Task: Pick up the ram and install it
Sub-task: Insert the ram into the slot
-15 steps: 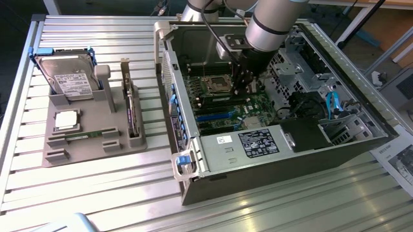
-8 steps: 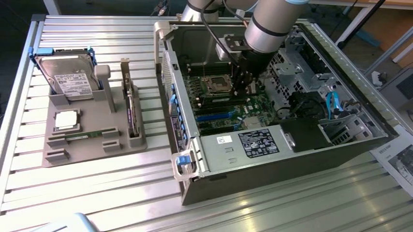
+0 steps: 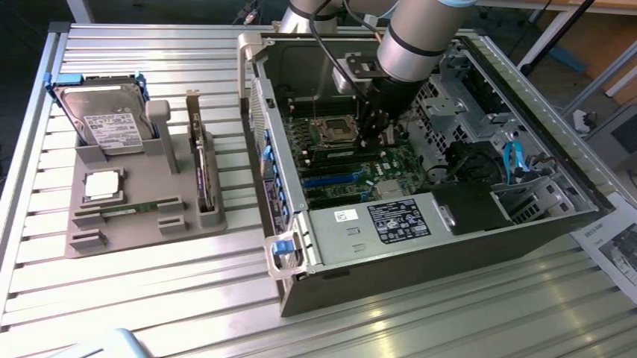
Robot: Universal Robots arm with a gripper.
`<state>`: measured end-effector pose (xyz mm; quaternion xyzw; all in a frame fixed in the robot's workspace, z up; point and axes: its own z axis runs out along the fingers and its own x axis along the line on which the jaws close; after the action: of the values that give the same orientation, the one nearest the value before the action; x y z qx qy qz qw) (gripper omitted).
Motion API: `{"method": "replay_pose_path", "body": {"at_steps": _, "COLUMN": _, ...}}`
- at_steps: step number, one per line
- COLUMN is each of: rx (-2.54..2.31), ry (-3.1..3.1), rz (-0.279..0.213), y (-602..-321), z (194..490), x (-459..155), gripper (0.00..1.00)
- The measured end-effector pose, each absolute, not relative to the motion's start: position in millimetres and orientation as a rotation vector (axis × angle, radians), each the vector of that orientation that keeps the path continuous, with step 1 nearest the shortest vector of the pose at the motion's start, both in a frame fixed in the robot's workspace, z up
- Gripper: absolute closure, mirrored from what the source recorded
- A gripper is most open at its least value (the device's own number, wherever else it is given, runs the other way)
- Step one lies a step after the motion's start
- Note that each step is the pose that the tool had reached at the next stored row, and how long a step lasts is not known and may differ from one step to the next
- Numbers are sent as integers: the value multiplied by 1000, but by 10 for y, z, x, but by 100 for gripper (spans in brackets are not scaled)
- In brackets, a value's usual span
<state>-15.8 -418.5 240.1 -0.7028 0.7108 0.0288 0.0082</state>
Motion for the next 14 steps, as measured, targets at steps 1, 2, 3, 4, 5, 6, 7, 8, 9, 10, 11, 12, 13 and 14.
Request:
{"method": "replay_pose_path", "body": {"at_steps": 1, "rx": -2197, "ry": 2221, "rz": 90, "y": -4185, "z": 2401, "x": -158, "gripper": 88}}
{"method": "replay_pose_path", "body": {"at_steps": 2, "rx": -2197, "ry": 2221, "rz": 90, "y": -4186, "z": 2401, "x": -158, "gripper": 88}}
{"method": "replay_pose_path", "body": {"at_steps": 3, "rx": -2197, "ry": 2221, "rz": 90, "y": -4185, "z": 2401, "x": -158, "gripper": 88}}
{"method": "replay_pose_path", "body": {"at_steps": 4, "rx": -2197, "ry": 2221, "rz": 90, "y": -4185, "z": 2400, "x": -158, "gripper": 88}}
{"method": "replay_pose_path", "body": {"at_steps": 5, "rx": -2197, "ry": 2221, "rz": 90, "y": -4185, "z": 2398, "x": -159, "gripper": 88}}
{"method": "replay_pose_path", "body": {"at_steps": 6, "rx": -2197, "ry": 2221, "rz": 90, "y": -4183, "z": 2396, "x": -161, "gripper": 88}}
{"method": "replay_pose_path", "body": {"at_steps": 7, "rx": -2197, "ry": 2221, "rz": 90, "y": -4182, "z": 2394, "x": -163, "gripper": 88}}
{"method": "replay_pose_path", "body": {"at_steps": 8, "rx": -2197, "ry": 2221, "rz": 90, "y": -4180, "z": 2393, "x": -163, "gripper": 88}}
{"method": "replay_pose_path", "body": {"at_steps": 9, "rx": -2197, "ry": 2220, "rz": 90, "y": -4178, "z": 2391, "x": -164, "gripper": 88}}
{"method": "replay_pose_path", "body": {"at_steps": 10, "rx": -2197, "ry": 2221, "rz": 90, "y": -4177, "z": 2390, "x": -165, "gripper": 88}}
{"method": "replay_pose_path", "body": {"at_steps": 11, "rx": -2197, "ry": 2221, "rz": 90, "y": -4175, "z": 2388, "x": -165, "gripper": 88}}
{"method": "replay_pose_path", "body": {"at_steps": 12, "rx": -2197, "ry": 2221, "rz": 90, "y": -4174, "z": 2387, "x": -166, "gripper": 88}}
{"method": "replay_pose_path", "body": {"at_steps": 13, "rx": -2197, "ry": 2221, "rz": 90, "y": -4174, "z": 2386, "x": -166, "gripper": 88}}
{"method": "replay_pose_path", "body": {"at_steps": 14, "rx": -2197, "ry": 2221, "rz": 90, "y": -4173, "z": 2383, "x": -166, "gripper": 88}}
